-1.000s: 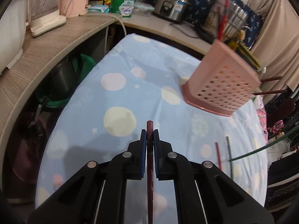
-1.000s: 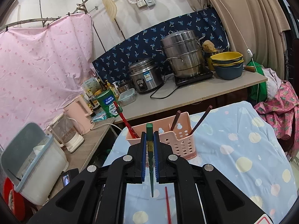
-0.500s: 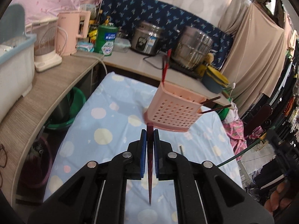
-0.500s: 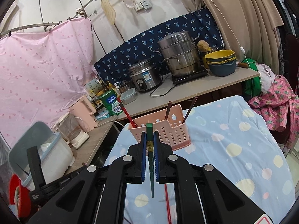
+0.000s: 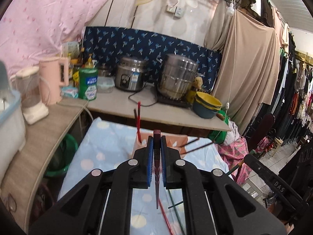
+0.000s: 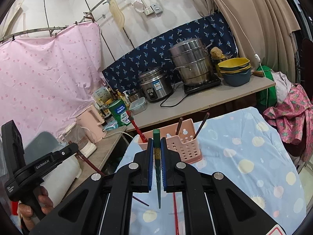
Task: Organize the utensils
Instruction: 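Lower both held chopsticks into the pink basket with both tools, then open both tools over the basket and move back to the remaining chopsticks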
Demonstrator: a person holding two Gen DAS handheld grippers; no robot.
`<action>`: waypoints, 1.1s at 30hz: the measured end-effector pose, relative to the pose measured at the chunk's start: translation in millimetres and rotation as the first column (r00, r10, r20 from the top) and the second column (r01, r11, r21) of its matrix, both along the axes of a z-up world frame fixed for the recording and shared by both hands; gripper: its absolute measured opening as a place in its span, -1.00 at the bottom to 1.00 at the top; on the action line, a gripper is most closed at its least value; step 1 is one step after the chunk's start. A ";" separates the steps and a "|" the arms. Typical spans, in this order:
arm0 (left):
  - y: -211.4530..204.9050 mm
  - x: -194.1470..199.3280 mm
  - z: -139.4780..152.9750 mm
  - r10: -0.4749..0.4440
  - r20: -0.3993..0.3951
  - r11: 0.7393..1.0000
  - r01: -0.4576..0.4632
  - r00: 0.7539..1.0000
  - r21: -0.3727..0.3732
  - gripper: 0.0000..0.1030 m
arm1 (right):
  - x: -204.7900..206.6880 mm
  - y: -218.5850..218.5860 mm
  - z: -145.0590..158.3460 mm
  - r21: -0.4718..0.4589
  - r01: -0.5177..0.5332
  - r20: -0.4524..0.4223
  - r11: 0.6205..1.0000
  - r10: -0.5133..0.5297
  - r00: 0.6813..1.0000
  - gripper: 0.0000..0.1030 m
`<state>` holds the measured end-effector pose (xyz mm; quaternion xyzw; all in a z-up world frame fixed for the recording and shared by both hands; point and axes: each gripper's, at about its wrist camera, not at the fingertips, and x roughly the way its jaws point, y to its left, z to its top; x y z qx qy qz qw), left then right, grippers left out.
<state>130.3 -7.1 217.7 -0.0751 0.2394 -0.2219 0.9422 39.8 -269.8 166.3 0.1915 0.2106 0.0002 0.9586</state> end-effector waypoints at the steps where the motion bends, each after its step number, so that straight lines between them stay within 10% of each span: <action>1: -4.1 3.6 6.7 0.000 0.018 1.000 0.000 1.000 0.004 -0.86 | 6.4 -1.9 4.2 -0.005 0.003 0.008 1.000 -0.003 1.000 -0.86; 14: -30.9 48.3 59.3 0.079 0.271 0.996 -0.068 0.959 -0.050 -0.86 | 75.9 -39.9 43.7 0.085 0.083 0.196 0.993 -0.098 0.976 -0.86; 33: -44.2 103.4 -2.9 0.094 0.151 0.996 -0.094 0.984 -0.004 -0.86 | 148.1 -37.0 -7.3 0.024 0.092 0.056 0.995 -0.093 0.994 -0.86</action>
